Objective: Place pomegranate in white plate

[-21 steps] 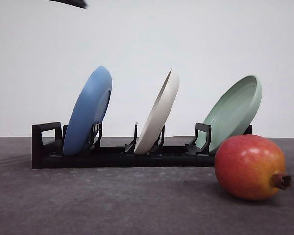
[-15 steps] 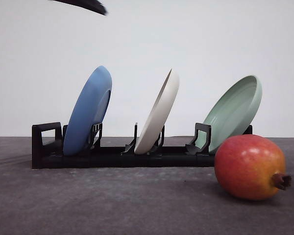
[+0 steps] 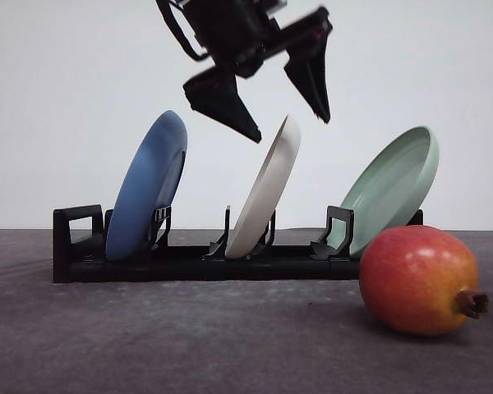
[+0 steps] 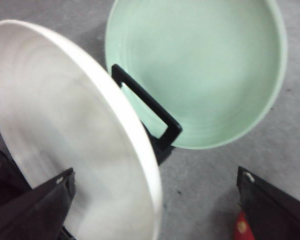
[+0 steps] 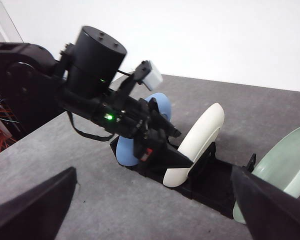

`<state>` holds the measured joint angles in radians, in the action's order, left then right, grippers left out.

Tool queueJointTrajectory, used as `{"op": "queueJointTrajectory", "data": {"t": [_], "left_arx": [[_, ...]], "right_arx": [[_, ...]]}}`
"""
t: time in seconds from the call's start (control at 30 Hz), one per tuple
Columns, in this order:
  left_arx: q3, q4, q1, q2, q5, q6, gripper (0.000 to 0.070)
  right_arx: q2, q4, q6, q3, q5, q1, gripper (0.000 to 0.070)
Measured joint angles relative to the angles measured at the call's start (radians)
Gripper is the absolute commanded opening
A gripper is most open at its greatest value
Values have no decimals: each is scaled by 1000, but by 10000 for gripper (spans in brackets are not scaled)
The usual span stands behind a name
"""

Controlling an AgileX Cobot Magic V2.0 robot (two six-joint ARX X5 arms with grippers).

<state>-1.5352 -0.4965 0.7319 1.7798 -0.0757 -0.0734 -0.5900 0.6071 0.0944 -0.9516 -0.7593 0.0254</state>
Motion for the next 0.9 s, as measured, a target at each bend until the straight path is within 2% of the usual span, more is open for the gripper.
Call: {"op": "queueJointTrajectory", "data": {"t": [0.2,0.23,0.3,0.37,0.43,0.47,0.9], "left_arx": [[0,15,0,48,2,2,621],[0,15,0,55,2,2,602],[0,14,0,65,2,2,437],[0,14,0,67,2,3,214],[0,17,0,67,2,3,48],[0,17,1,67,2,2,0],[-1,14,10,63,12,-22,0]], "right_arx": [[0,9,0,0,0,0,631],[0,9,0,0,0,0,631],[0,9,0,0,0,0,631],[0,9,0,0,0,0,631],[0,9,0,0,0,0,631],[0,9,0,0,0,0,631],[0,10,0,0,0,0,631]]}}
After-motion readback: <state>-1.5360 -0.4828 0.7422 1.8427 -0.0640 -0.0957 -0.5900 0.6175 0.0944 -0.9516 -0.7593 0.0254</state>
